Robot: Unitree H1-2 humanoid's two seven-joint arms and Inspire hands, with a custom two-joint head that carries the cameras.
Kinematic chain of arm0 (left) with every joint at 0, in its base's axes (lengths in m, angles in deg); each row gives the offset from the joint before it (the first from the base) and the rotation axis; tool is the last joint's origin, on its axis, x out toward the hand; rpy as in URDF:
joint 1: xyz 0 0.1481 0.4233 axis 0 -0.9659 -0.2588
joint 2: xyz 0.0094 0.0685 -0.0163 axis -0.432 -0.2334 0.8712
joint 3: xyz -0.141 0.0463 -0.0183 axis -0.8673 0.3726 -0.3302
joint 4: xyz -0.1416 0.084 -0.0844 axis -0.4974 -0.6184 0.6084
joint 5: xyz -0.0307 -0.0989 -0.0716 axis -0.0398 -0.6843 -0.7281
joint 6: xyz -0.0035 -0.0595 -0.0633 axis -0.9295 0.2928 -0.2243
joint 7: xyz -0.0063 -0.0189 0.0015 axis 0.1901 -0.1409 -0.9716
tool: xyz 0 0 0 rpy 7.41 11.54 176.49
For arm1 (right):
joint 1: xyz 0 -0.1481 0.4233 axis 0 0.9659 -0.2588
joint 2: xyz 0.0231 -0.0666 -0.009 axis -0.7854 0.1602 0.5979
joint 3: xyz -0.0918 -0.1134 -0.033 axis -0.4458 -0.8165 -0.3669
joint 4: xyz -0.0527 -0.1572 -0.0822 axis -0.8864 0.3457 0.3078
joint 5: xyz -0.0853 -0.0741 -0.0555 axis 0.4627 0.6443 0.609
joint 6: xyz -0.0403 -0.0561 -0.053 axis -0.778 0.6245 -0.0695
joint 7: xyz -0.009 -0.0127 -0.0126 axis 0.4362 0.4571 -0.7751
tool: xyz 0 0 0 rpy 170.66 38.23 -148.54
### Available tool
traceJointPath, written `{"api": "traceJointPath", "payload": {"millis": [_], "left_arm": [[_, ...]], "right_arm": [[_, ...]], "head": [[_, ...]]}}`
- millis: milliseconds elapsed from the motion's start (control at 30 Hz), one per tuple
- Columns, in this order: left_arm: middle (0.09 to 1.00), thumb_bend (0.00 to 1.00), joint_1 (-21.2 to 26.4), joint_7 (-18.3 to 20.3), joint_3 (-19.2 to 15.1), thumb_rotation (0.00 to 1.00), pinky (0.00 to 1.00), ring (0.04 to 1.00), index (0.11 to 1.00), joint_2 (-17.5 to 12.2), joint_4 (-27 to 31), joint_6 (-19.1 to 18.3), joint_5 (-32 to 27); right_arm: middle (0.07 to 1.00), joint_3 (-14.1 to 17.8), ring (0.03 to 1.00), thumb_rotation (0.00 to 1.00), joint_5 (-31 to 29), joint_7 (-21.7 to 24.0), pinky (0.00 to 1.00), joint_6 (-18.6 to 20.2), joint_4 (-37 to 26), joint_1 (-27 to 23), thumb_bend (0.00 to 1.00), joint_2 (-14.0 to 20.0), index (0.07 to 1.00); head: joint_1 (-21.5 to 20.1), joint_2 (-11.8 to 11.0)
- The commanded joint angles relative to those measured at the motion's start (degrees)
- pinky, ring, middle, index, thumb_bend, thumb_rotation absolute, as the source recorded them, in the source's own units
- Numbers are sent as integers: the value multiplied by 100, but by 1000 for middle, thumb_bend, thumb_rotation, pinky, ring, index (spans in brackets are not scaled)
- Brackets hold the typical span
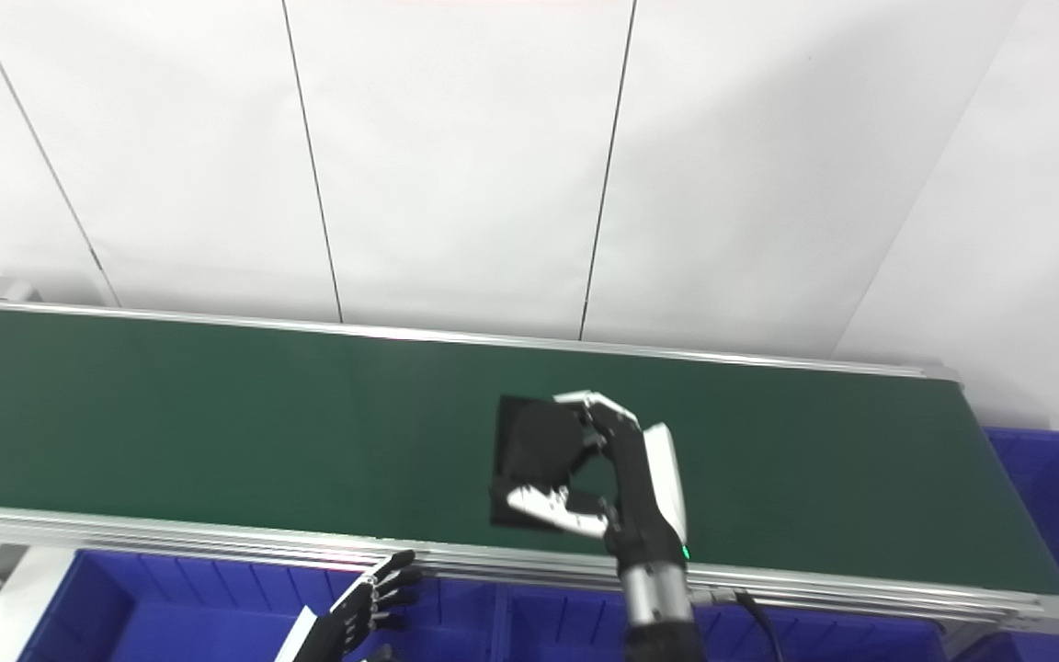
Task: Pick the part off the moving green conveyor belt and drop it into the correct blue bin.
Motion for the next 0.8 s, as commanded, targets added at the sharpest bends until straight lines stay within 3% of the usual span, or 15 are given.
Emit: {"api": "traceJointPath", "payload": {"millis": [0,133,300,400,500,533,567,633,767], "left_arm": [[839,779,43,28,-25,864,704,794,884,-14,205,204,101],[831,764,-42,243,-194,843,696,784,880,65,415,204,-53],[833,790,-158,722,-468,840,702,784,882,164,660,204,-229],[837,800,-226,983,-595,847,690,782,882,216,803,204,-281],[838,796,-325,1233,-725,860,684,780,882,286,927,204,-343],[839,797,-366,1330,-773,861,687,782,881,309,967,204,-374],[840,802,-418,1415,-824,864,693,784,881,332,1017,204,-398],[840,806,-511,1556,-915,866,695,785,882,376,1106,203,-418],[841,804,-606,1757,-1102,876,698,784,884,472,1146,203,-415]], "right_arm": [[505,71,386,0,35,35,374,9,-261,141,507,75,550],[512,179,384,0,154,18,363,-121,-105,581,508,305,543],[514,285,382,0,295,-30,350,-42,51,918,508,454,541],[513,346,378,0,448,-77,332,25,164,1060,507,503,543],[445,398,441,0,558,-81,250,89,318,1158,513,537,534],[441,408,401,0,589,-80,220,103,373,1182,515,545,534],[440,417,278,0,611,-92,176,84,458,1196,517,554,535],[438,416,236,0,690,-104,156,76,635,1195,518,580,536],[442,407,309,0,763,-86,223,185,1067,1106,520,590,531]], "head": [[-29,76],[-132,297],[-229,604],[-231,675],[-203,780],[-197,783],[-172,810],[-151,819],[-163,849]]}}
